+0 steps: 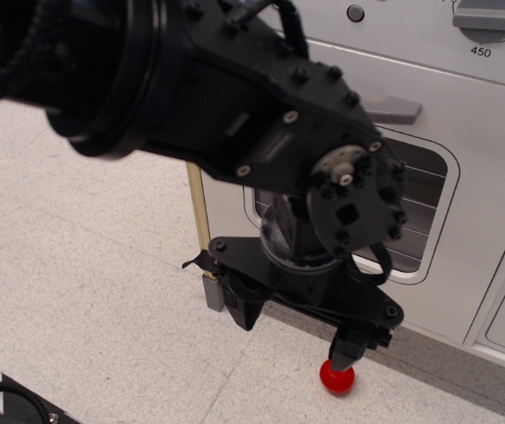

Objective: Open oven

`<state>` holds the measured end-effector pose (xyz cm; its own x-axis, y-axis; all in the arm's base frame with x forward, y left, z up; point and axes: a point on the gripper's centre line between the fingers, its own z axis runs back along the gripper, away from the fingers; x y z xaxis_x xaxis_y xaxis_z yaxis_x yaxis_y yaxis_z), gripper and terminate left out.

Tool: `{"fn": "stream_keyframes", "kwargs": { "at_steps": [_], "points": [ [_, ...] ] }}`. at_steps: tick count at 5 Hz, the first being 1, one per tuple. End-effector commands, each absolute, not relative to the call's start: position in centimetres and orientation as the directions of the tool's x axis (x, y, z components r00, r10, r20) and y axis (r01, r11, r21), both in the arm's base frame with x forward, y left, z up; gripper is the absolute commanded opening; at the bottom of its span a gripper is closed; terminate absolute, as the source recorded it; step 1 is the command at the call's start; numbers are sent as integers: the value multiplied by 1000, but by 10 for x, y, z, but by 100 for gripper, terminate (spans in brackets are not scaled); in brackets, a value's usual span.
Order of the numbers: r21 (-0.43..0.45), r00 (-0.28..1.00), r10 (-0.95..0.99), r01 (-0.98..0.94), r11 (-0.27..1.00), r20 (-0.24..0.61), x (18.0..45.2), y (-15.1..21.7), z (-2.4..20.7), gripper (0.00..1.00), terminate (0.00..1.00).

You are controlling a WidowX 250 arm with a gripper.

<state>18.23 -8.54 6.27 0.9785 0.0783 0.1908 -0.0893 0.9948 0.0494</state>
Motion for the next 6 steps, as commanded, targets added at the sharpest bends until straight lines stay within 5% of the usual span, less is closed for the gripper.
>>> {"fn": "stream_keyframes", "kwargs": {
  "at_steps": [1,3,6],
  "points": [
    [49,979,78,-89,995,191,182,-85,63,100,0],
    [-149,790,521,-502,852,322,232,-54,85,100,0],
    [-376,181,978,-903,208,107,287,-1,104,100,0]
  ]
}}
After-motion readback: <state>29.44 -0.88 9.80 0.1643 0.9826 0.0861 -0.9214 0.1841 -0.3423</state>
